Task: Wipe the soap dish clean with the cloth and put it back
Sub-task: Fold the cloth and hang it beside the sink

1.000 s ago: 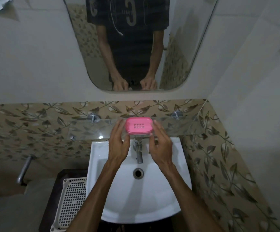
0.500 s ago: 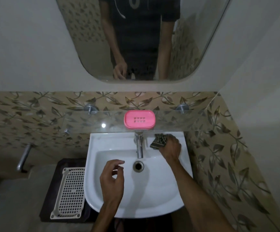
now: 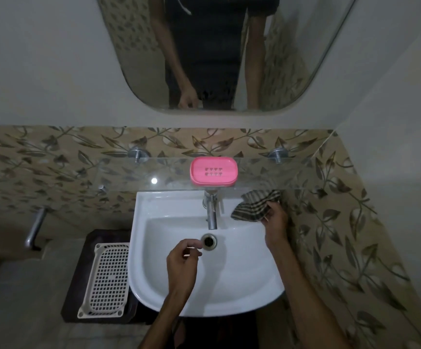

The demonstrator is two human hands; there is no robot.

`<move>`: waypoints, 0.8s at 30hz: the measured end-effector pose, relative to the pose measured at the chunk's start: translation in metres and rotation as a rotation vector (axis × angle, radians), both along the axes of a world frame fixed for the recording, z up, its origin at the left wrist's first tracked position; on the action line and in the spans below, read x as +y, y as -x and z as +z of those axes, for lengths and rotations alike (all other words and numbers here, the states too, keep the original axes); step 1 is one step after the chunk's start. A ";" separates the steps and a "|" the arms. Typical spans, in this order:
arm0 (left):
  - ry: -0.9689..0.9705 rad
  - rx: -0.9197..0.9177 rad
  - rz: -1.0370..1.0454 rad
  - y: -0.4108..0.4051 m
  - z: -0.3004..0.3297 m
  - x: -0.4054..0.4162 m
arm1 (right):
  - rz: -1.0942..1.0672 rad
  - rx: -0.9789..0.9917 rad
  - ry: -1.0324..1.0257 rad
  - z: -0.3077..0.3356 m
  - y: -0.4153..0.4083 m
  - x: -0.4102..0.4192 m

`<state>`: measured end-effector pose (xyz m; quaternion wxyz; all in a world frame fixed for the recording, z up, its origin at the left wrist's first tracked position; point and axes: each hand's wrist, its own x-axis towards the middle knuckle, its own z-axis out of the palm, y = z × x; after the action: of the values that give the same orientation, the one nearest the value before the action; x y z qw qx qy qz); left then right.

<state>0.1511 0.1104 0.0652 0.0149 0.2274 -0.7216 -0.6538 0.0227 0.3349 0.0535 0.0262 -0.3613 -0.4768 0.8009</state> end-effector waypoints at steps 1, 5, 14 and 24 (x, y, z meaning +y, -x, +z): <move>-0.049 -0.028 -0.003 0.003 -0.002 0.002 | -0.008 0.018 0.120 0.016 -0.013 -0.008; -0.423 -0.288 -0.025 0.018 -0.015 0.006 | -0.004 0.037 0.516 0.070 -0.060 -0.042; -1.193 -0.438 -0.144 0.010 -0.007 -0.005 | 0.277 0.033 0.394 0.107 -0.097 -0.074; -0.842 -0.251 0.031 0.007 -0.009 -0.027 | 0.229 -0.135 0.068 0.074 -0.088 -0.039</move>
<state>0.1437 0.0838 0.0561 -0.1571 0.3021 -0.3848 -0.8579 0.1109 0.2954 0.1275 -0.1096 -0.3581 -0.4880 0.7884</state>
